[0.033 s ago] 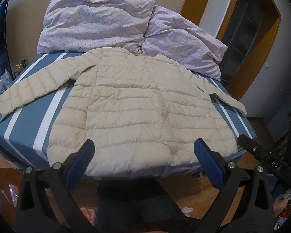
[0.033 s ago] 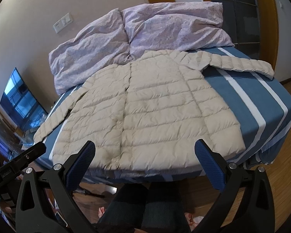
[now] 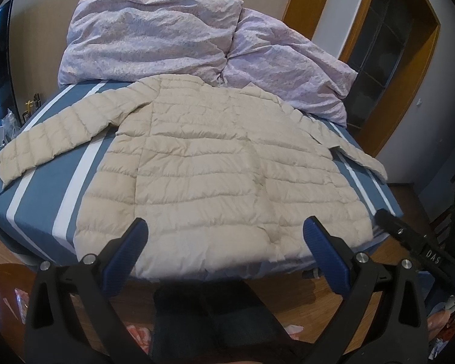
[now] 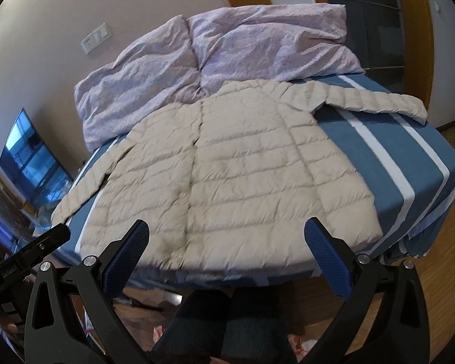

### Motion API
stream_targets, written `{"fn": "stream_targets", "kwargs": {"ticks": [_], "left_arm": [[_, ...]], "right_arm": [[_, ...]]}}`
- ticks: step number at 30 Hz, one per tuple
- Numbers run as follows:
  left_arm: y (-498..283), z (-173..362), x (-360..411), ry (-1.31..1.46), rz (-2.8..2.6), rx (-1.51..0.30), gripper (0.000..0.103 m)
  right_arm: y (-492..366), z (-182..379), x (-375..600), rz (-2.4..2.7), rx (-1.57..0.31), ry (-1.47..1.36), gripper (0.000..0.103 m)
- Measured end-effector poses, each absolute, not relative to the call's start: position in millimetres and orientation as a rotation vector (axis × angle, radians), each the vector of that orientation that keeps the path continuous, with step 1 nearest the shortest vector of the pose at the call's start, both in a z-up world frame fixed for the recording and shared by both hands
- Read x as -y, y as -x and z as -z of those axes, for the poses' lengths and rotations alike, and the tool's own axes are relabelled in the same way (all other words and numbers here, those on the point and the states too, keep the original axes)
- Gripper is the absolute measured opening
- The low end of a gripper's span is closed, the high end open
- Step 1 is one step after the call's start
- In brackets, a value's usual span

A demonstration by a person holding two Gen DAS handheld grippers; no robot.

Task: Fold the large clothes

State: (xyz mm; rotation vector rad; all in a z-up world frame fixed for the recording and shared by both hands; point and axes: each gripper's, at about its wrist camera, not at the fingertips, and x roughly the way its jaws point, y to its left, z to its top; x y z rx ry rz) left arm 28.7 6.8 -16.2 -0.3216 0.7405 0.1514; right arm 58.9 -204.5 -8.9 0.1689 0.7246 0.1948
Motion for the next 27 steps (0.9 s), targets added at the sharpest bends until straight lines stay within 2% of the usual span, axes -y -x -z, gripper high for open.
{"fn": "stream_targets", "kwargs": {"ticks": [12, 21, 27], "left_arm": [[-116.2, 46.3, -58.1, 0.306, -0.262, -0.831, 0.101], [-177.5, 76.1, -96.3, 0.193, -0.424, -0.845, 0.101], [-201.0, 98.5, -116.4, 0.117, -0.522, -0.861, 0.101]], "right_arm": [[-151.6, 32.8, 261.4, -0.011, -0.81, -0.214, 0.102], [-242.5, 47.5, 391.8, 0.286, -0.849, -0.435, 0.102], [-264.7, 51.6, 477.6, 0.455, -0.81, -0.626, 0.099]]}}
